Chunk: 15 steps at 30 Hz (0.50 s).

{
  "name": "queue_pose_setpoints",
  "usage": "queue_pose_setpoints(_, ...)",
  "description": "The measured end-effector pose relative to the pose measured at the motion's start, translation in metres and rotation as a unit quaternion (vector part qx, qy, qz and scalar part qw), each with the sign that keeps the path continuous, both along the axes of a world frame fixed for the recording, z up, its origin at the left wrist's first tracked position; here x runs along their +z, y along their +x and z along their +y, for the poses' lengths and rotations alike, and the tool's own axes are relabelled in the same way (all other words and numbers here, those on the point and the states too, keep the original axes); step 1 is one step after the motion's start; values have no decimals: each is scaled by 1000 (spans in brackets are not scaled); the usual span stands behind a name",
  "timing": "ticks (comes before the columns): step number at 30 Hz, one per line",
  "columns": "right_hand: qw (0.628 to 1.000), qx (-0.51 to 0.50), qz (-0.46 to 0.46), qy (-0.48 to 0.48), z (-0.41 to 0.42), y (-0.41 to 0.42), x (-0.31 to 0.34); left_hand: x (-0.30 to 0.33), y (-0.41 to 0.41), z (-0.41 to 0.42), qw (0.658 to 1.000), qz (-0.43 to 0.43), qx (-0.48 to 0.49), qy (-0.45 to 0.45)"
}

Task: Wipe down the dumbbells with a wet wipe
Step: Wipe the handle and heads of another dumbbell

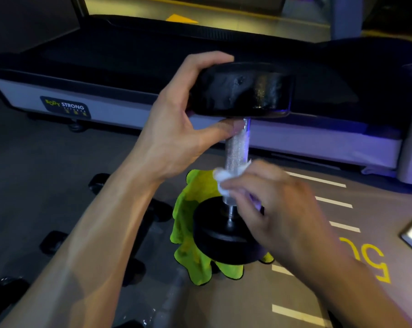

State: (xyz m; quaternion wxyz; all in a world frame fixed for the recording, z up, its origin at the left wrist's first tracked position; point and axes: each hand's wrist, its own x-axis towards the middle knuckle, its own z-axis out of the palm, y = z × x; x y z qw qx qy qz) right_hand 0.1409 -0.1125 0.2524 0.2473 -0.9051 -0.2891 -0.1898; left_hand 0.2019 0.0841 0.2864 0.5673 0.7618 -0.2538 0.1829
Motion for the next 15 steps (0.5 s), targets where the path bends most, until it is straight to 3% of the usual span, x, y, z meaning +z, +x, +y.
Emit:
queue_pose_setpoints(3,993,-59,-98,41,7,18,14,2,-1,3,1000,5,-23,10)
queue_pose_setpoints(5,991,-69,-96,60,13,14,8,4,-1,4,1000,9,-23,5)
queue_pose_setpoints(10,998,-30,-60,5,6,-12,-11,3,-2,2,998,32,1,-54)
queue_pose_setpoints(15,992,-59,-112,12,14,5,3,7,-4,-6,999,19,-11,-47)
